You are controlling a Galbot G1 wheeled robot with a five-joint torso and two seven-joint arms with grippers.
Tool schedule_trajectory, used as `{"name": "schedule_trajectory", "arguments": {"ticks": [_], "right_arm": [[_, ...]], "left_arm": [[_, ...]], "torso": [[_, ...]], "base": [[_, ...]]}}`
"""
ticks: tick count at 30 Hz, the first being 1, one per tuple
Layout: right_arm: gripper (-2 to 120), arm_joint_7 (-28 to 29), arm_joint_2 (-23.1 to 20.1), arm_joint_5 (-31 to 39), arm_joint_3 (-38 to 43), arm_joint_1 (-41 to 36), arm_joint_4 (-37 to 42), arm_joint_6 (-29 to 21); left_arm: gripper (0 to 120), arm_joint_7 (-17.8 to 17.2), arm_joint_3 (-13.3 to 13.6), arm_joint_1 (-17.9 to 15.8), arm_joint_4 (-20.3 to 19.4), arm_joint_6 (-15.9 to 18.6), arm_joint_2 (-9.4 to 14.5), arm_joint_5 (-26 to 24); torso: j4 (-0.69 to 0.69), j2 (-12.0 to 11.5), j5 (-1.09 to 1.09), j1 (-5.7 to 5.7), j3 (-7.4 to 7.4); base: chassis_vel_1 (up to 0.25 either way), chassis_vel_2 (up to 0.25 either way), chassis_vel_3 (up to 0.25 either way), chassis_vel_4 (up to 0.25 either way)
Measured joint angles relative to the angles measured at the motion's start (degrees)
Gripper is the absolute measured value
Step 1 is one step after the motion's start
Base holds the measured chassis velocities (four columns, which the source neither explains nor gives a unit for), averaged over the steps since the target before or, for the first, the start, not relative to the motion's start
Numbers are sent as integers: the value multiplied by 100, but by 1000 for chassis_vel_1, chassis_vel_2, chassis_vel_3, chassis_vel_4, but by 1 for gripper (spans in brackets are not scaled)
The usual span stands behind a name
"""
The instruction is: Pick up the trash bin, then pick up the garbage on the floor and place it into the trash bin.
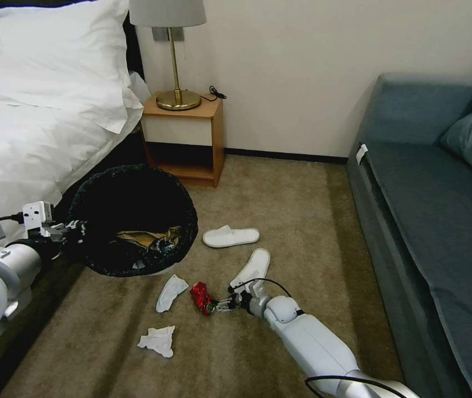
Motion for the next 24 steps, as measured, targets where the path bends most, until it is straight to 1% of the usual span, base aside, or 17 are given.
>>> {"name": "schedule_trajectory", "arguments": {"ticks": [8,18,24], "right_arm": [[100,53,74,20,-185,53,-64,-1],[100,75,251,-20,-227,124,-422,41],[99,76,436,-60,-205,177,-697,112]], "left_arm": [[2,-7,-26,85,-103,0,-44,0],[2,-75,27,121,-211,0,-78,14],[2,-101,44,130,-236,0,-79,24]], "torso": [[0,1,0,0,0],[-1,1,0,0,0],[-1,1,0,0,0]], "base": [[0,0,0,0],[0,0,0,0],[0,0,0,0]]}}
